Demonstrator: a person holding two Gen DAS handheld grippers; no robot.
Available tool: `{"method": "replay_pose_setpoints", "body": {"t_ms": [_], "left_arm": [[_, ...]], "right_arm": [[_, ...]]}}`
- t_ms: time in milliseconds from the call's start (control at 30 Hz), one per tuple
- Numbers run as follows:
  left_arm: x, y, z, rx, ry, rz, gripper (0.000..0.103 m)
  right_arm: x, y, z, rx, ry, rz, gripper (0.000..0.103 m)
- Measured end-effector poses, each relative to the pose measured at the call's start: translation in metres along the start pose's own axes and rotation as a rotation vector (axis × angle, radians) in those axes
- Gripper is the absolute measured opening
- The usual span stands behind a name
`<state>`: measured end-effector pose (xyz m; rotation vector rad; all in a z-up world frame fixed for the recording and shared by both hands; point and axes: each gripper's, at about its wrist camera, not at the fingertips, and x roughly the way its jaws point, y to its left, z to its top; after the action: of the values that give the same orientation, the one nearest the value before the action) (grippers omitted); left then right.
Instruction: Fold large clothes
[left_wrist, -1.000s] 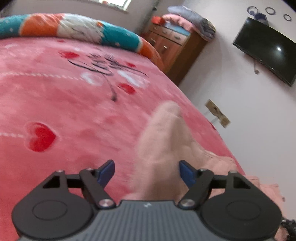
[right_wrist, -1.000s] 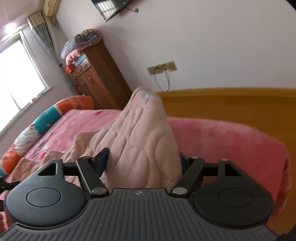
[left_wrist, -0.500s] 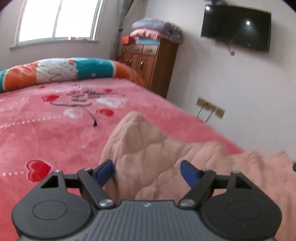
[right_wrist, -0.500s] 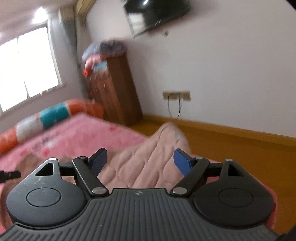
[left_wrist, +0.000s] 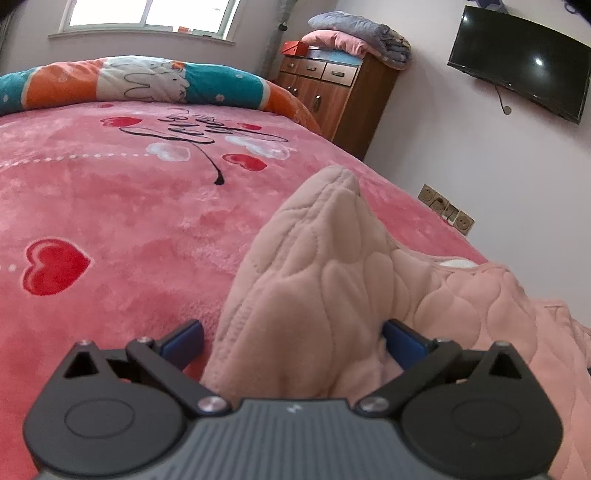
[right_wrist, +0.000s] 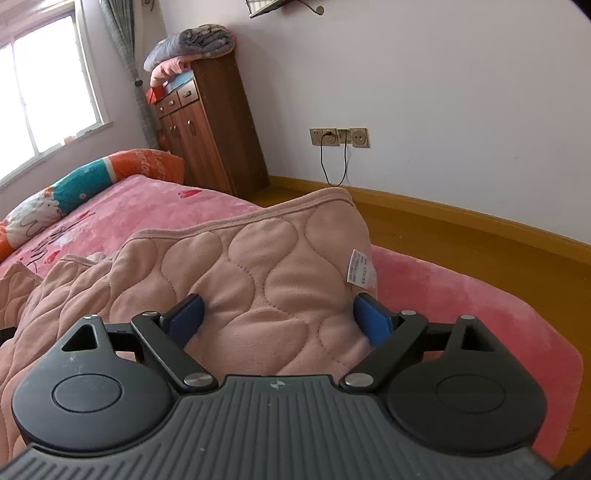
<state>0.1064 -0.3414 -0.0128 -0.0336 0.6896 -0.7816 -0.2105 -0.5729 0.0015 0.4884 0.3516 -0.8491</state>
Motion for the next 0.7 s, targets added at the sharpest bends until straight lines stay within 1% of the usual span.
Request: {"method": "replay_pose_setpoints", "body": {"t_ms": [100,167,267,367,433,500,567,633,700], "left_arm": [[-0.013,-0.004,0.005,0.01,0.003,0.011,0.103],[-0.032,-0.005,0.008,0.005,-0.001,0.003,0.099],[-0.073,-0.008,0.005,0.028,-0.036,-0.017,0.098],[-0.119,-0.013,-0.004,0.088,-0.059,-0.005,0.099],[-0.151,-0.012,-0.013,0.105,-0.07,-0.001,0.099],[-0.181,-0.01,-0.023,0.117,-0.071,0.015,0.099],[-0.214,-0.009,-0.035,0.134,-0.08,0.047,0.101],[-0.243,-0.004,-0.046,0.13,-0.079,0.069,0.102],[-0.269,0.0,-0.055,0.108,-0.064,0.087,0.102]], "right_arm": [[-0.01,0.001,0.003,0.009,-0.025,0.005,0.103],[-0.019,-0.003,-0.001,0.025,-0.046,0.018,0.103],[-0.039,-0.007,-0.002,0.077,-0.099,0.029,0.103],[-0.071,-0.005,-0.005,0.161,-0.147,0.0,0.103],[-0.095,0.003,-0.009,0.179,-0.165,-0.014,0.103],[-0.119,0.015,-0.015,0.166,-0.172,-0.014,0.103],[-0.147,0.032,-0.023,0.136,-0.173,-0.02,0.103],[-0.171,0.05,-0.032,0.073,-0.17,-0.008,0.103],[-0.197,0.067,-0.042,0.02,-0.163,-0.014,0.103]]}}
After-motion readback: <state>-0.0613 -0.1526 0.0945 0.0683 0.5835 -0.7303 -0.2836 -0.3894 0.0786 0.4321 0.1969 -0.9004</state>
